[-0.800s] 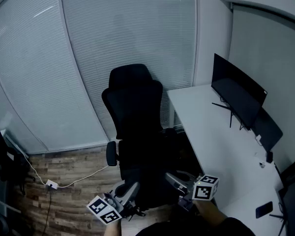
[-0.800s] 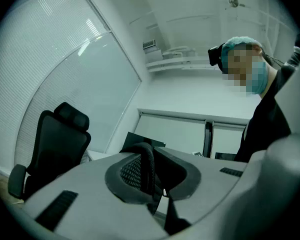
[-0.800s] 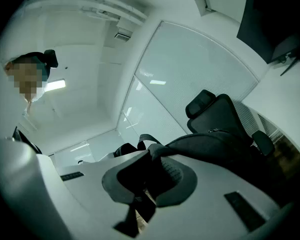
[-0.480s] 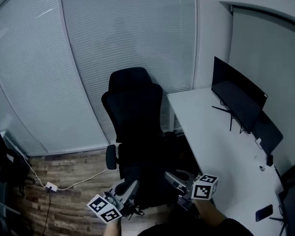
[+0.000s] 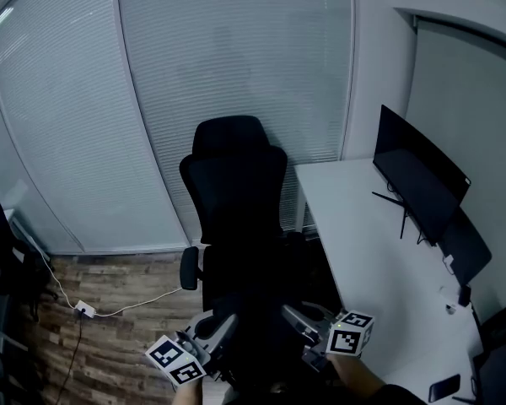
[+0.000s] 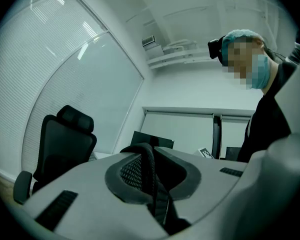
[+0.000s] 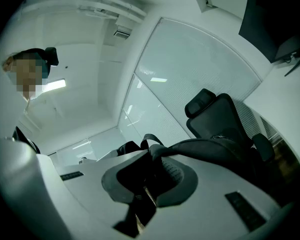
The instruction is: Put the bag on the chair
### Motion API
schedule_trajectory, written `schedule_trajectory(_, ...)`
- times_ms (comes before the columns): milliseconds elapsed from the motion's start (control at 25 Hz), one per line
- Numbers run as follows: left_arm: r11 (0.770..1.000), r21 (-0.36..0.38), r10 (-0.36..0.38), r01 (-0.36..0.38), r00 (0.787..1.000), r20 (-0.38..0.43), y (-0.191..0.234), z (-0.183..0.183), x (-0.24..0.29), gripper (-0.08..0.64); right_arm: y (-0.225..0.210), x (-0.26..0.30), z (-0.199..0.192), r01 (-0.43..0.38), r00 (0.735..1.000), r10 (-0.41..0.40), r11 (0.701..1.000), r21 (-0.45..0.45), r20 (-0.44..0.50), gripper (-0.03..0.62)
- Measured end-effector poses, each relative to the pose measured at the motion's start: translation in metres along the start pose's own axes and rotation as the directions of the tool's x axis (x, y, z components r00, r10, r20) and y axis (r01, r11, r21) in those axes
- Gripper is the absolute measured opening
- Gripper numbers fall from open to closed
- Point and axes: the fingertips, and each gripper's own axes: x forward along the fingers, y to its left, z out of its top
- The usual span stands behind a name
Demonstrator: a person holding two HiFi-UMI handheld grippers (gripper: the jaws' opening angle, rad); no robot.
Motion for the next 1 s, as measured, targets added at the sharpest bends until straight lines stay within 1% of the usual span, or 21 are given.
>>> schedule_trajectory(200,1.0,-0.017,0.007,-0.007,1.0,0.003,0.01,0.002,-0.001,0.046,-0.001,0.007,-0.003,-0.001,1.0,0.001,1.0,-0.008,-0.013,0.055)
schedule_trajectory(440,0.999,-0.036,-0.031,0.031,1.0,0.003,0.037,0.007,-0.001,0.046,-0.008,0.03,0.001,0.038,0.999,-0.038,0.999,-0.011,0.008,0.055)
schedule_trajectory(760,0.994,-0.025,-0.105,0.105,0.994,-0.015,0.093,0.027,0.007,0.046,-0.022,0.082,0.019,0.088,0.994,-0.087,0.996,-0.016,0.066,0.055)
schedule_trajectory(1000,0.989,-0.015,-0.149,0.149,0.988,-0.026,0.143,0.05,0.004,0.046,-0.03,0.133,0.03,0.115,0.988,-0.112,0.993,-0.027,0.103,0.055)
